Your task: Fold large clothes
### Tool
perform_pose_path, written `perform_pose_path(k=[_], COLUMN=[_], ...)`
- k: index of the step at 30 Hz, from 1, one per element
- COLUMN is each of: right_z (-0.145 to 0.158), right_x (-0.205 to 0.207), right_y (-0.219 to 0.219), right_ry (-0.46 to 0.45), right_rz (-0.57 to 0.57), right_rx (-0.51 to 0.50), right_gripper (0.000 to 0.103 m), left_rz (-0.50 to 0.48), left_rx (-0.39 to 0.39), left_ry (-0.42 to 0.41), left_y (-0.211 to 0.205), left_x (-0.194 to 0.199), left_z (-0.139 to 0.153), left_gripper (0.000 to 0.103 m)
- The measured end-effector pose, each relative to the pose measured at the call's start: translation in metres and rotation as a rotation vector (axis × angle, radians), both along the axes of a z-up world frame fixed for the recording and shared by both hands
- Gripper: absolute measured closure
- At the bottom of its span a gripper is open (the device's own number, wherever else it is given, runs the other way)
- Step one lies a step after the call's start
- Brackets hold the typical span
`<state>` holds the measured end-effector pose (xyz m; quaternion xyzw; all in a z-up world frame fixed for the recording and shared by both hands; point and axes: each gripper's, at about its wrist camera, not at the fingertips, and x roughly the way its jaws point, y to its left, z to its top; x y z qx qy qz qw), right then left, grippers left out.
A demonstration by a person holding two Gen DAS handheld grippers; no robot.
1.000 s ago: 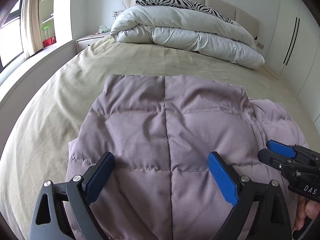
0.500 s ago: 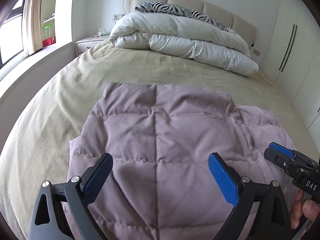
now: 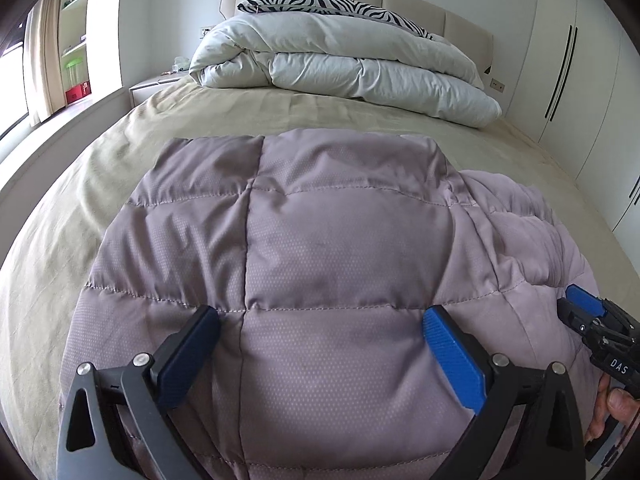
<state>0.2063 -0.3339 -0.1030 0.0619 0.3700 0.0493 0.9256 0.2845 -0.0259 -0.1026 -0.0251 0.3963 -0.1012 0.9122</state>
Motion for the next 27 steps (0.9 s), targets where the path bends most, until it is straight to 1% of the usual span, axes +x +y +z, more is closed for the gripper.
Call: perform_pose_path(k=[3,4,6,8,10,12,13,14,15,16,18,21,22,24,26,27], right_z=[-0.004,-0.005,0.003,0.017,0.033,0.051,0.058,0.063,0.066,0.066,0.060,0.038,0.029,0.007,-0.012,-0.020], right_x=[0.001,0.000,0.003,0.000,-0.011,-0.027,-0.034,-0.041,-0.045,-0.045,-0.041,-0.039,-0.039,-0.042,-0.040,-0.039], right_y=[-0.002,-0.004,-0.004,-0.010,-0.024,-0.044,-0.056,-0.068,-0.080,-0.091,-0.114,-0.143,-0.150,-0.163,-0.169,-0.169], right_ry=[-0.010,-0.008,0.020,0.053,0.031,-0.040,-0.078,-0.108,-0.124,-0.112,-0.049,0.035,0.059,0.116,0.166,0.184], right_rz=[0.003,0.006,0.020,0.031,0.012,-0.021,-0.048,-0.073,-0.092,-0.106,-0.139,-0.169,-0.177,-0.202,-0.202,-0.191], right_rx=[0.012,0.020,0.038,0.081,0.165,0.238,0.269,0.296,0.323,0.335,0.339,0.402,0.434,0.488,0.550,0.583], right_gripper=[0.037,0.037,0.037,0.032,0.030,0.020,0.008,0.000,0.000,0.000,0.000,0.000,0.000,0.000,0.000,0.000], left_rz=[-0.001,-0.004,0.002,-0.007,0.017,0.053,0.071,0.090,0.108,0.131,0.179,0.192,0.200,0.199,0.170,0.150], left_rx=[-0.017,-0.035,-0.099,-0.177,-0.232,-0.289,-0.314,-0.337,-0.364,-0.391,-0.448,-0.583,-0.597,-0.582,-0.569,-0.576], left_ry=[-0.003,0.001,0.016,0.010,-0.019,-0.052,-0.056,-0.046,-0.023,0.011,0.106,0.197,0.233,0.283,0.284,0.292], left_y=[0.001,0.004,0.017,0.037,0.065,0.100,0.118,0.136,0.153,0.170,0.198,0.223,0.227,0.224,0.218,0.215], left_x=[-0.002,-0.004,-0.013,-0.026,-0.042,-0.055,-0.058,-0.059,-0.058,-0.055,-0.048,-0.045,-0.043,-0.040,-0.037,-0.033], left_z=[0.000,0.003,0.014,0.028,0.043,0.056,0.059,0.059,0.055,0.049,0.032,0.002,-0.008,-0.022,-0.026,-0.025], left_gripper=[0.000,0.000,0.001,0.001,0.000,0.000,0.000,0.000,0.000,0.000,0.000,0.000,0.000,0.000,0.000,0.000])
